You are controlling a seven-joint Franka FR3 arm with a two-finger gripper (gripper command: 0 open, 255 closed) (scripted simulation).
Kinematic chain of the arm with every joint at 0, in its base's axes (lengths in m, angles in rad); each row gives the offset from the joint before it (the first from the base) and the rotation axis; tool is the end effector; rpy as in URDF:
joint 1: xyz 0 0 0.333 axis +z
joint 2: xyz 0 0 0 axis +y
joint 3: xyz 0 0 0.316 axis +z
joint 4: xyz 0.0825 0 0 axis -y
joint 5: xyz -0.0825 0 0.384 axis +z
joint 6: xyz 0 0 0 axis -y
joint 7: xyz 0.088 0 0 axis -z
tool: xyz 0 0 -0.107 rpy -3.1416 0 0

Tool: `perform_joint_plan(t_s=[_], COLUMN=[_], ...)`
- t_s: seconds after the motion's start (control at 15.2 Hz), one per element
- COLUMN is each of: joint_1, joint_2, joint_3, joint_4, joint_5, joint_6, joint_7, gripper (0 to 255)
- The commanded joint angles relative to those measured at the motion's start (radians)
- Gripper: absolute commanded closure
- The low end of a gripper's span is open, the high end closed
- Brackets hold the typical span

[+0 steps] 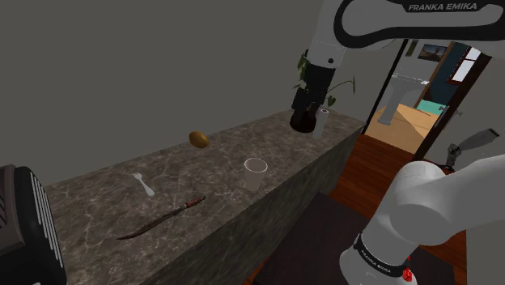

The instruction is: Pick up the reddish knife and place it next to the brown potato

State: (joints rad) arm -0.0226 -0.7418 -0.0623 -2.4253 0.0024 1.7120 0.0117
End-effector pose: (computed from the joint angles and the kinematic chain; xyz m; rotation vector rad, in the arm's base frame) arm 0.3280 -0.0317 0.5555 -3.0951 0.1256 -0.0446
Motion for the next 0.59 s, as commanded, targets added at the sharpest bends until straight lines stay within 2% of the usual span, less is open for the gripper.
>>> perform_joint_plan(t_s=[0.0, 0.53], joint_1=[0.000, 0.088], joint_2=[0.000, 0.290], joint_3=[0.000, -0.030], joint_4=[0.000, 0.056], joint_5=[0.000, -0.009], joint_6=[0.000, 0.217], joint_7=[0.000, -0.216], gripper=[0, 0])
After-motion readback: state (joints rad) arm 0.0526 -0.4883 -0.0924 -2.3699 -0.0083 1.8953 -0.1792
